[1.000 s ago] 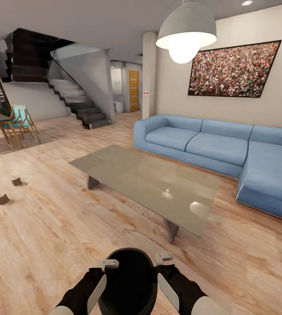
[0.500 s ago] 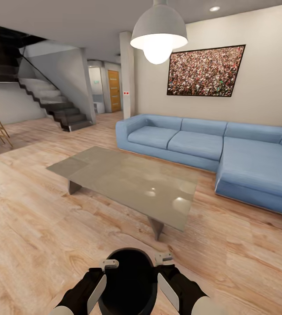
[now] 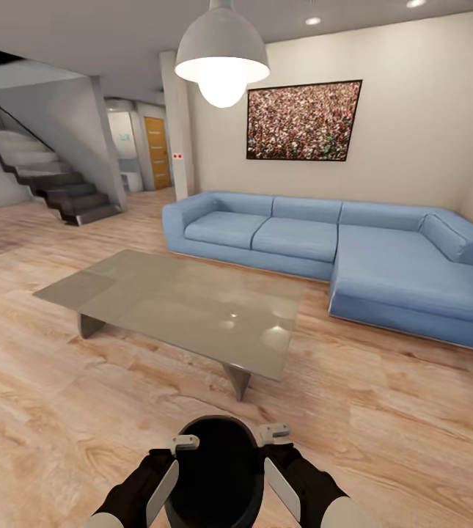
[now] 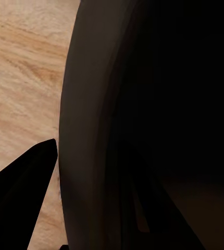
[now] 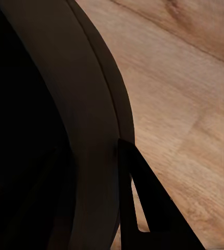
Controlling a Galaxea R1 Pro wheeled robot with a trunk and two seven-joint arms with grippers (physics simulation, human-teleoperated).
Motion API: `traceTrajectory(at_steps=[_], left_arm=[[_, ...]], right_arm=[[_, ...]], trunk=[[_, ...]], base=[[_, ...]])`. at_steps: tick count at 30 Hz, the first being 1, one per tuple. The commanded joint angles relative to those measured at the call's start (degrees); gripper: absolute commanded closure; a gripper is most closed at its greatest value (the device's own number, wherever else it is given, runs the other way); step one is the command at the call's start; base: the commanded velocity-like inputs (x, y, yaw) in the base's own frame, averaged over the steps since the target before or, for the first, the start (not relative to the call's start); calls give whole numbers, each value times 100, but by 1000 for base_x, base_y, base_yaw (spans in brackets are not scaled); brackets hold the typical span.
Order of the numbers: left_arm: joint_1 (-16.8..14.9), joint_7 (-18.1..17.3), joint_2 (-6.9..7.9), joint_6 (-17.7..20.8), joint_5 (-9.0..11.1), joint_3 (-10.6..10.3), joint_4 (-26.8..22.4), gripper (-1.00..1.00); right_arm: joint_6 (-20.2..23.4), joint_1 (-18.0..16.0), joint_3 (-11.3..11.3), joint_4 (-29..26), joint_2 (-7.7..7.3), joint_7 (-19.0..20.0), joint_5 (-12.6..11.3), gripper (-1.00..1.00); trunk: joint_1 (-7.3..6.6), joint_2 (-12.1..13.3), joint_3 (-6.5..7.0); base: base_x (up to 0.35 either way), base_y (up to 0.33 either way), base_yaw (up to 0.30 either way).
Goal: Place each of the two pumpkins and all three candles from the living room inside a cabinet in the living room (use any cabinet), then make sure every cabinet is closed, and position the cauldron so it is next to a table in the living room.
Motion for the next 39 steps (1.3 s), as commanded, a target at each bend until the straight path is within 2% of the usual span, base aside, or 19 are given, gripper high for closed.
traceTrajectory(at_steps=[1, 11, 39], left_arm=[[-6, 62, 35, 22, 74, -70, -12, 100], [-6, 62, 35, 22, 74, -70, -12, 100], [-6, 62, 35, 22, 74, -70, -12, 100]], right_arm=[[7, -6, 120, 2, 0, -56, -127, 100], [7, -6, 120, 2, 0, -56, -120, 100], [7, -6, 120, 2, 0, -56, -120, 100]], trunk=[[-1, -3, -5], [-1, -3, -5], [-1, -3, -5]], base=[[0, 0, -276], [0, 0, -214], [95, 0, -3]])
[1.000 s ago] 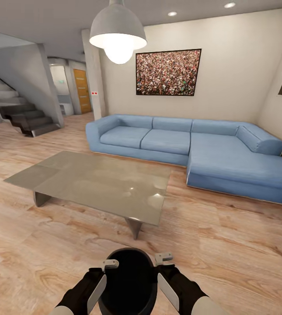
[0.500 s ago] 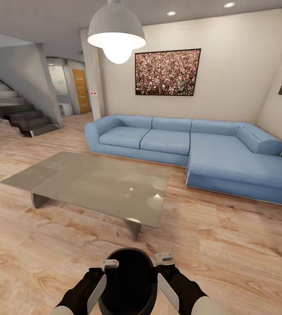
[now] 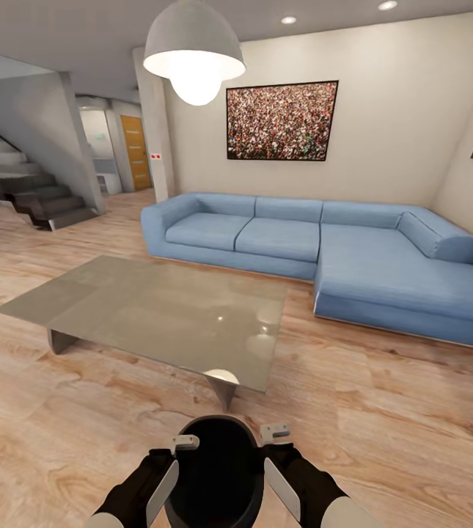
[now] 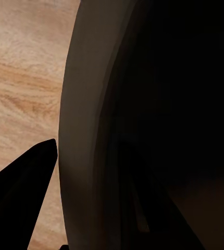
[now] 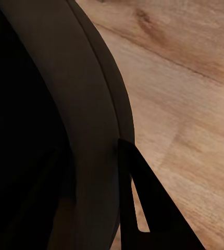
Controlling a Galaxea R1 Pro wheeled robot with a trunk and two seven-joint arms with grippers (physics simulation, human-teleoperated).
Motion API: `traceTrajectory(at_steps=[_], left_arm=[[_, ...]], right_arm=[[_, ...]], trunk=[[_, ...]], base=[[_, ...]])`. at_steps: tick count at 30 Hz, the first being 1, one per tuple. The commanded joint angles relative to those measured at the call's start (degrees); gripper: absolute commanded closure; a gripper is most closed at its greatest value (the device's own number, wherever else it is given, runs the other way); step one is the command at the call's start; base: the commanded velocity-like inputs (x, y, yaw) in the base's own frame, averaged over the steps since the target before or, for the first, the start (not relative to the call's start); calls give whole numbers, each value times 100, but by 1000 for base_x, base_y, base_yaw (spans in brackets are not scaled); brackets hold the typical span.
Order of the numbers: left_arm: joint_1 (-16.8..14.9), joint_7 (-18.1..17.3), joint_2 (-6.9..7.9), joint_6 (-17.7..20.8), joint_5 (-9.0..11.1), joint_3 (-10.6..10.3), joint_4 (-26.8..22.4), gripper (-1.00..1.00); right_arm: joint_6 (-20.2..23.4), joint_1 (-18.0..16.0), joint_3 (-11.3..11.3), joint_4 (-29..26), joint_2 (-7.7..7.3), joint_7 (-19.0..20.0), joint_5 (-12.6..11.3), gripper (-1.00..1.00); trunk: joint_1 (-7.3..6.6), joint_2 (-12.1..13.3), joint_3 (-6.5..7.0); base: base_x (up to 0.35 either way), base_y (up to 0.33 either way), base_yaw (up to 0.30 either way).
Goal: Place each of the two pumpkins and all three candles from the living room inside a cabinet in the living room (use any cabinet), then make sure every cabinet is closed, and position the cauldron so it is next to a table in the living room.
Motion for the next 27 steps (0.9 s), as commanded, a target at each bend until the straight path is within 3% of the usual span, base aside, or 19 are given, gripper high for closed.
traceTrajectory(at_steps=[1, 27], left_arm=[[-7, 62, 35, 21, 77, -73, -8, 100], [-7, 62, 35, 21, 69, -73, -14, 100]], right_arm=[[11, -3, 114, 1, 0, -56, -120, 100], [11, -5, 114, 1, 0, -57, -120, 100]], trunk=[[0, -3, -5], [0, -3, -5]], base=[[34, 0, 0], [16, 0, 0]])
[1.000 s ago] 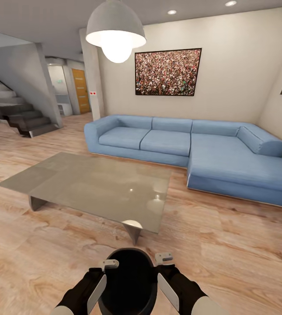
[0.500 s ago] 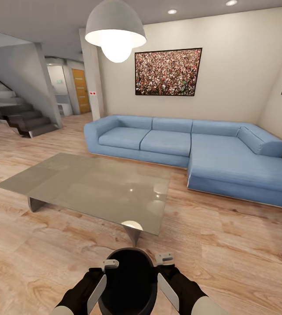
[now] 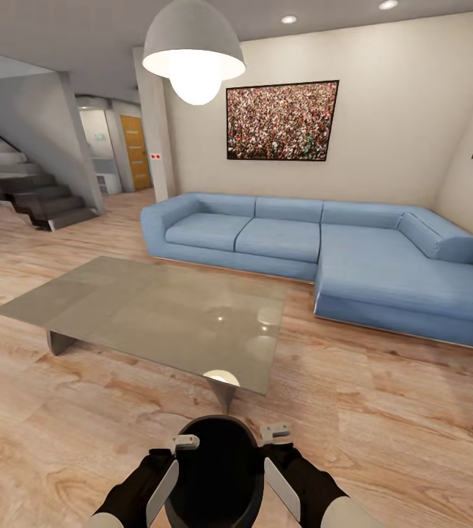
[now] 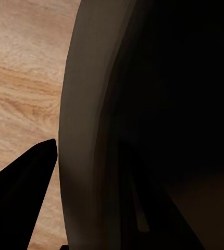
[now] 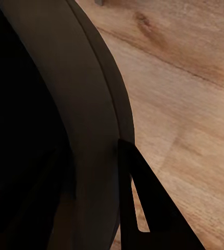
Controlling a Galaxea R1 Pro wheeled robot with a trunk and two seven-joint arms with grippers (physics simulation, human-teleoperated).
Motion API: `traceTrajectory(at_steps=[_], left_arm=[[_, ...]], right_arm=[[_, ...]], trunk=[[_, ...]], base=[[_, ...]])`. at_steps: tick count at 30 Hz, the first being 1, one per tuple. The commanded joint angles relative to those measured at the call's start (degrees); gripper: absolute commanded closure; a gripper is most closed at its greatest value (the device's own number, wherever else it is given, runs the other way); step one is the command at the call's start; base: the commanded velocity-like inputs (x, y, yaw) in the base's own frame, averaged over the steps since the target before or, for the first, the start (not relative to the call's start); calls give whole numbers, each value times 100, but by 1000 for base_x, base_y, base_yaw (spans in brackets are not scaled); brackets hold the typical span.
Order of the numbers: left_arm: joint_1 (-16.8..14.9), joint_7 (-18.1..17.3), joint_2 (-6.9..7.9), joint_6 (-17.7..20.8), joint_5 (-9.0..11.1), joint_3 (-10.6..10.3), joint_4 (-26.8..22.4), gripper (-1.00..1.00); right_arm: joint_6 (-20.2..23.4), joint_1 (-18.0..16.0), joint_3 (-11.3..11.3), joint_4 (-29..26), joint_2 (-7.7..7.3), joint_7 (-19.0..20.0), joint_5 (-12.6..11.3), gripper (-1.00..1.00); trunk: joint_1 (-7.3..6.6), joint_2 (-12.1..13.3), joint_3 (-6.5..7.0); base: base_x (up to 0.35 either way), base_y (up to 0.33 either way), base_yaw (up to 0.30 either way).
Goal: Place each of the two pumpkins and all three candles from the living room inside a cabinet in the living room (use any cabinet), then make sure every cabinet is closed, and position the cauldron so it is next to a table in the living room.
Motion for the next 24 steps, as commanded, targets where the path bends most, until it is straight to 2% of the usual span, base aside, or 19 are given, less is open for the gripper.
traceTrajectory(at_steps=[1, 24], left_arm=[[-8, 62, 34, 20, 69, -72, -9, 100], [-8, 62, 34, 20, 69, -72, -8, 100]], right_arm=[[13, -4, 114, 2, 0, -57, -119, 100], [6, -4, 114, 2, 0, -57, -119, 100]], trunk=[[21, -43, -23], [526, -966, -436]], base=[[0, 0, 0], [0, 0, 0]])
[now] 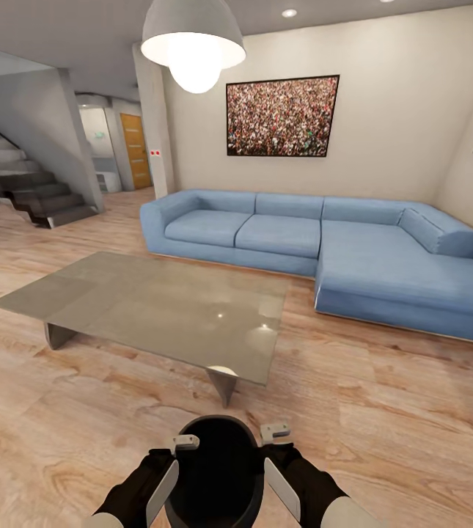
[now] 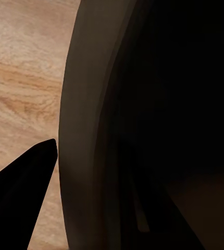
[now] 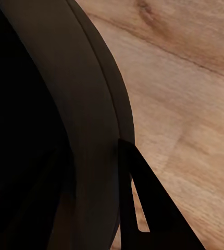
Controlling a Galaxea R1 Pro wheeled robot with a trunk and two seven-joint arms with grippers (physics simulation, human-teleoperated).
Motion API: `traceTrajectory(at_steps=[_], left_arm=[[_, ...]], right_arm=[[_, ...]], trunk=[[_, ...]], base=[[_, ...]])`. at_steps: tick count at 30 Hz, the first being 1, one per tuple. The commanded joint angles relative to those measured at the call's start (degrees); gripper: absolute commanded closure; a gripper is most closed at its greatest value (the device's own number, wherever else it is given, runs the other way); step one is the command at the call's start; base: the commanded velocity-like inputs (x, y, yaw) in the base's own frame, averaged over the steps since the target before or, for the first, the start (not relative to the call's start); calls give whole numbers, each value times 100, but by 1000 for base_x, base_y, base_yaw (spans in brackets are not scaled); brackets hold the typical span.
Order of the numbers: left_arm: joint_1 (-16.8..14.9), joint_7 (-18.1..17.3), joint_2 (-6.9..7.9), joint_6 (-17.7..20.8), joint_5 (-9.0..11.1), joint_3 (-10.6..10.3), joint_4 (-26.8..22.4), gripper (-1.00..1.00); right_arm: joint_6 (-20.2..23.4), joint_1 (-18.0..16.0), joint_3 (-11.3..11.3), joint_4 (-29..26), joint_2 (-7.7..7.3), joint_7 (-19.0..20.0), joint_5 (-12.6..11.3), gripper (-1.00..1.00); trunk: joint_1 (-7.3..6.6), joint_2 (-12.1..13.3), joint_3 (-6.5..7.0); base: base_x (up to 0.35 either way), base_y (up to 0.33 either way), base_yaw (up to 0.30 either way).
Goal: Place each of the two pumpkins and all three candles from the living room inside a cabinet in the living room (use any cabinet), then make sure every cabinet is closed, and position the cauldron so it is next to a table in the living room.
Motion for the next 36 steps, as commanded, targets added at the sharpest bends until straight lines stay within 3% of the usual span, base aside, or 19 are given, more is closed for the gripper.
traceTrajectory(at_steps=[1, 15, 20, 36], left_arm=[[-8, 62, 34, 20, 69, -71, -8, 100], [-8, 62, 34, 20, 69, -71, -10, 100], [-8, 62, 34, 20, 69, -71, -11, 100], [-8, 62, 34, 20, 69, -71, -12, 100]], right_arm=[[8, -6, 112, 0, 0, -56, -113, 100], [-81, -4, 112, 0, 0, -56, -121, 100], [-81, -5, 112, 0, 0, -56, -121, 100], [-81, -5, 112, 0, 0, -60, -118, 100]], trunk=[[21, -45, -23], [329, -606, -274], [329, -606, -274], [680, -1248, -562]], base=[[0, 0, 0], [0, 0, 0], [0, 0, 0], [0, 0, 0]])
